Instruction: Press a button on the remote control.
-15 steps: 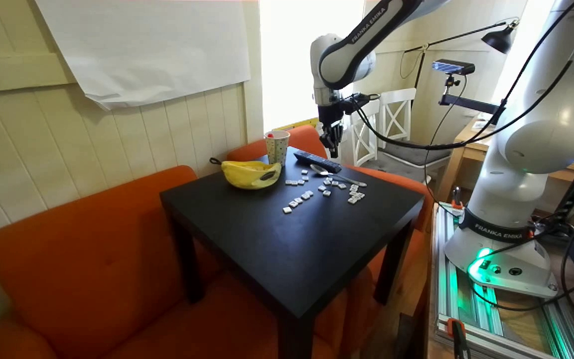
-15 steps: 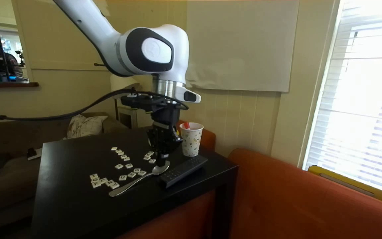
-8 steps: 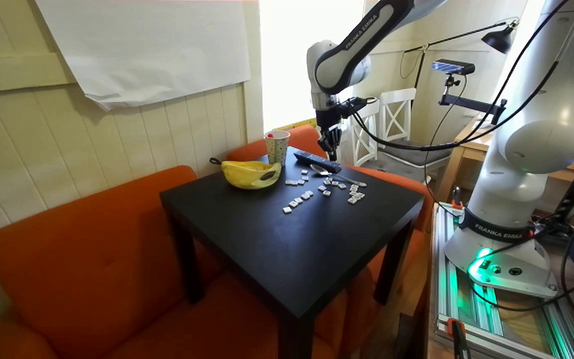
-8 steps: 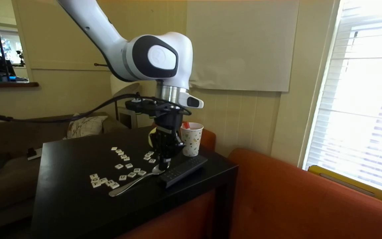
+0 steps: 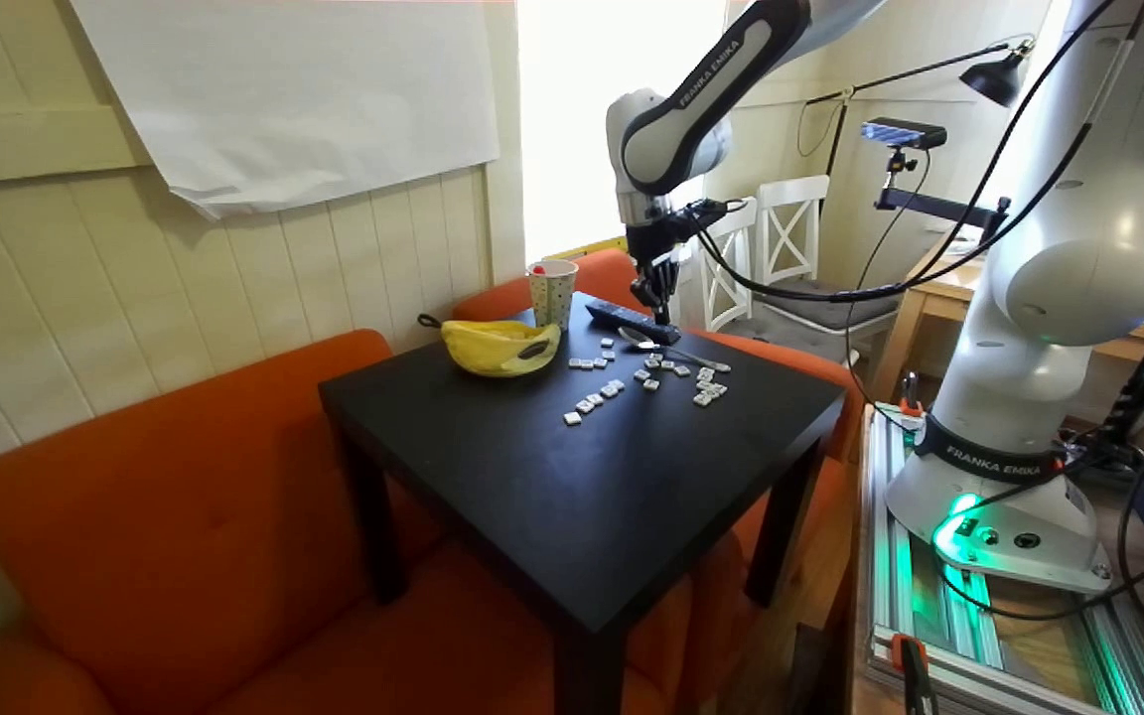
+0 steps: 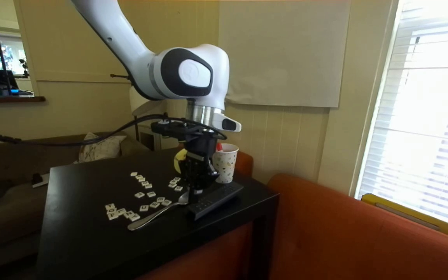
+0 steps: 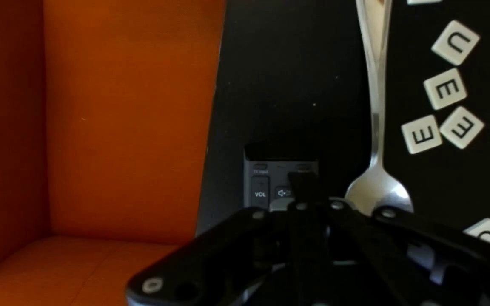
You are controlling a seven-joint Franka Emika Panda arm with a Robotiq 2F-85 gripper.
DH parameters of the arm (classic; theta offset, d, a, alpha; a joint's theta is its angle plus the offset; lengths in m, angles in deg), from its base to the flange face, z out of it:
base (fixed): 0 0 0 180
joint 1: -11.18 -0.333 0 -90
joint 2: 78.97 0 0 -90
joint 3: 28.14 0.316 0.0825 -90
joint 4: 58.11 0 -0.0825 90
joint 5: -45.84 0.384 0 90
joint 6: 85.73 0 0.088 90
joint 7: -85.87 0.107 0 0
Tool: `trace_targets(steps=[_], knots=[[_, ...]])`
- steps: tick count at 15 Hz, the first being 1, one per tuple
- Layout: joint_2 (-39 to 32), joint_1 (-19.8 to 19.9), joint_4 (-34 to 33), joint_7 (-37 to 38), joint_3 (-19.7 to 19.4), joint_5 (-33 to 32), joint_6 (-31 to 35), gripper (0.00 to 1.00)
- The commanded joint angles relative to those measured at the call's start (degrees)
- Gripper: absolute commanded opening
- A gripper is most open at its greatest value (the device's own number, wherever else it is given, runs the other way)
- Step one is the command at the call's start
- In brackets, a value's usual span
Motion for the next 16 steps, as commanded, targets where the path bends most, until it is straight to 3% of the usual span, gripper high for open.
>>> trace_targets(steps=[1, 10, 16], knots=[[-1.46, -0.01, -1.74, 2.28, -0.18, -1.96, -1.86, 0.00], [-1.77, -0.10, -2.36, 3.65, -0.15, -2.24, -4.65, 0.00], [-2.22, 0.11, -2.38, 2.69, -0.12, -0.46, -2.26, 0.00]])
